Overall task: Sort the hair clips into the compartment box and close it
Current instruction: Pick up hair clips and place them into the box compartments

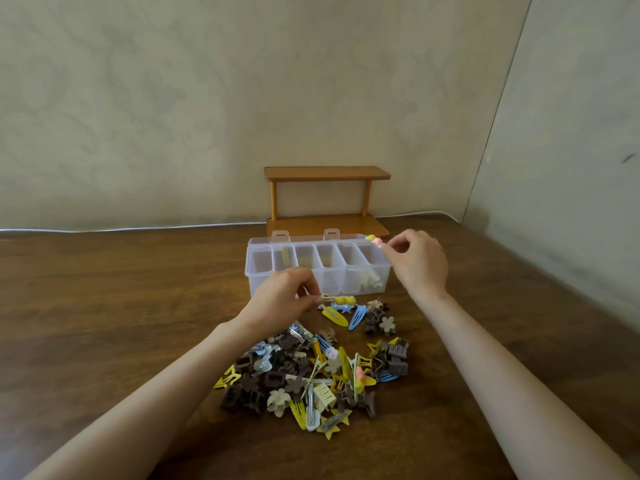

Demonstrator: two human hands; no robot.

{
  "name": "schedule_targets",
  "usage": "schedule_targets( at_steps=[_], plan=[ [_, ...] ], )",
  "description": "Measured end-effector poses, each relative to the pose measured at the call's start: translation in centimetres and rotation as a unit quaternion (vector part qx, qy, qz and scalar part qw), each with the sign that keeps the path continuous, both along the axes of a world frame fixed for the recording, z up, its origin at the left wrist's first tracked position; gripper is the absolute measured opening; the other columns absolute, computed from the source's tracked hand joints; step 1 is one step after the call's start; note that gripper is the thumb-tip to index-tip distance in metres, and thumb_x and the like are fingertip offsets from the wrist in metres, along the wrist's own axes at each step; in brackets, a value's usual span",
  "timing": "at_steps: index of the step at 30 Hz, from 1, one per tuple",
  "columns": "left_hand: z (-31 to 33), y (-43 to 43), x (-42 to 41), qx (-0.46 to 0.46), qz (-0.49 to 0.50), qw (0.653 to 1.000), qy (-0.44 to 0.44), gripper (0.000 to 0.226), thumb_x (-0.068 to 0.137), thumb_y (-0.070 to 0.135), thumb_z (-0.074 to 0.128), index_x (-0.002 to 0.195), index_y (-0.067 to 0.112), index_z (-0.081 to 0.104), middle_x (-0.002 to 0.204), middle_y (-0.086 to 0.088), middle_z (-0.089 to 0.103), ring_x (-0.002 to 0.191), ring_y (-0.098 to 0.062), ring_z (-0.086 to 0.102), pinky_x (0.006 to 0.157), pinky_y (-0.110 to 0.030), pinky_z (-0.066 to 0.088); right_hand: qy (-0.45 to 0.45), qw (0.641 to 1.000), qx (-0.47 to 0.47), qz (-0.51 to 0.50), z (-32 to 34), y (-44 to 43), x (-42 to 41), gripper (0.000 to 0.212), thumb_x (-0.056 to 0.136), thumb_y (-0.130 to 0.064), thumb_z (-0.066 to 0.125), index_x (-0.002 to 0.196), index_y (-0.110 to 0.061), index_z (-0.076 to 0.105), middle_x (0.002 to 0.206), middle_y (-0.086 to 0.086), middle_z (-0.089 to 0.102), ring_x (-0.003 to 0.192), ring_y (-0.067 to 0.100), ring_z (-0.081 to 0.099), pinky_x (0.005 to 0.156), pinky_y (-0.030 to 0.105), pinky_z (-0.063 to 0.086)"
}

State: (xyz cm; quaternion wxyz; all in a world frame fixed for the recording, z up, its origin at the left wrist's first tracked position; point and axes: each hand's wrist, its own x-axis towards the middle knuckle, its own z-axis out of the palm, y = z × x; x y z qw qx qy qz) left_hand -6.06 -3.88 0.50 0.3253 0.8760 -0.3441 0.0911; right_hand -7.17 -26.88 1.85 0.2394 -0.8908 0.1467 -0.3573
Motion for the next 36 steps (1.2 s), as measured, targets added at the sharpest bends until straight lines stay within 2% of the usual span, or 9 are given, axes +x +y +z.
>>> schedule_targets(
  at_steps=[3,6,8,12,16,23,29,33,36],
  plan=[
    [0.1,0.0,-0.2,-0.047,-0.006,0.998,0.029,0.009,0.084,0.019,0.066,0.08,0.013,0.061,0.076,0.003,0.064,0.07,-0.008,0.059,0.066,-0.026,0.05,0.011,1.0,-0.01,0.005,0.2,0.5,0.3,0.023,0.083,-0.044,0.063,0.089,-0.021,0.066,0.093,-0.001,0.06,0.094,0.02,0.053,0.081,0.037,0.044],
    [0.2,-0.2,-0.3,-0.091,-0.006,0.995,0.048,0.009,0.084,0.018,0.066,0.081,0.012,0.06,0.076,0.002,0.064,0.07,-0.009,0.059,0.065,-0.021,0.049,-0.057,0.995,0.037,0.077,0.0,1.0,-1.2,0.011,0.087,-0.028,0.062,0.087,-0.018,0.067,0.086,-0.003,0.06,0.085,0.016,0.055,0.069,0.023,0.042],
    [0.2,-0.5,-0.5,-0.118,-0.003,0.992,0.055,0.009,0.084,0.018,0.065,0.082,0.012,0.059,0.075,0.004,0.062,0.069,-0.007,0.058,0.064,-0.019,0.049,-0.073,0.975,0.115,0.178,0.0,1.5,-2.6,0.005,0.087,-0.016,0.062,0.087,-0.015,0.068,0.085,-0.002,0.062,0.076,0.01,0.056,0.063,0.013,0.042],
    [0.2,-0.8,-0.7,-0.159,-0.004,0.985,0.071,0.007,0.085,0.015,0.063,0.084,0.01,0.059,0.074,0.004,0.062,0.065,-0.003,0.059,0.062,-0.017,0.051,0.006,0.913,0.196,0.357,-0.9,2.4,-4.9,0.013,0.085,-0.009,0.064,0.094,-0.018,0.069,0.085,0.003,0.062,0.071,0.007,0.053,0.062,0.017,0.045],
    [-0.1,-0.8,-0.6,-0.158,-0.006,0.985,0.069,0.005,0.087,0.012,0.06,0.085,0.008,0.059,0.074,0.001,0.064,0.064,-0.003,0.06,0.06,-0.013,0.049,0.022,0.935,0.128,0.331,-1.9,2.7,-4.5,0.013,0.08,-0.011,0.071,0.091,-0.019,0.071,0.084,-0.003,0.065,0.072,0.003,0.055,0.063,0.02,0.046],
    [-0.4,-0.8,-0.5,-0.157,0.004,0.986,0.065,0.007,0.089,0.014,0.058,0.085,0.008,0.06,0.079,-0.005,0.066,0.071,-0.015,0.063,0.067,-0.028,0.054,0.025,0.943,0.041,0.33,-2.1,2.3,-4.2,0.019,0.074,-0.017,0.078,0.089,-0.025,0.07,0.086,-0.01,0.064,0.075,0.002,0.056,0.063,0.014,0.044],
    [-0.6,-0.6,-0.5,-0.154,0.005,0.986,0.061,0.007,0.089,0.015,0.058,0.086,0.008,0.06,0.078,0.002,0.065,0.071,-0.007,0.062,0.067,-0.023,0.052,0.012,0.946,-0.015,0.322,-2.5,2.1,-3.8,0.015,0.075,-0.024,0.077,0.087,-0.026,0.069,0.083,-0.014,0.063,0.076,0.005,0.056,0.067,0.022,0.045],
    [-0.7,-0.6,-0.4,-0.161,0.002,0.984,0.076,0.006,0.091,0.017,0.054,0.092,0.012,0.057,0.086,0.005,0.069,0.078,-0.003,0.064,0.071,-0.018,0.052,-0.003,0.956,-0.018,0.294,-2.1,1.7,-4.0,0.015,0.077,-0.027,0.074,0.089,-0.019,0.07,0.083,-0.012,0.062,0.076,0.004,0.054,0.066,0.022,0.048],
    [-1.1,-0.3,0.1,-0.108,0.003,0.994,0.035,0.008,0.092,0.018,0.053,0.099,0.015,0.056,0.092,0.007,0.068,0.082,0.0,0.062,0.075,-0.02,0.053,-0.045,0.977,0.033,0.204,-1.9,0.5,-4.0,0.014,0.079,-0.026,0.072,0.089,-0.016,0.069,0.083,-0.008,0.062,0.075,0.005,0.055,0.064,0.017,0.044]
  ],
)
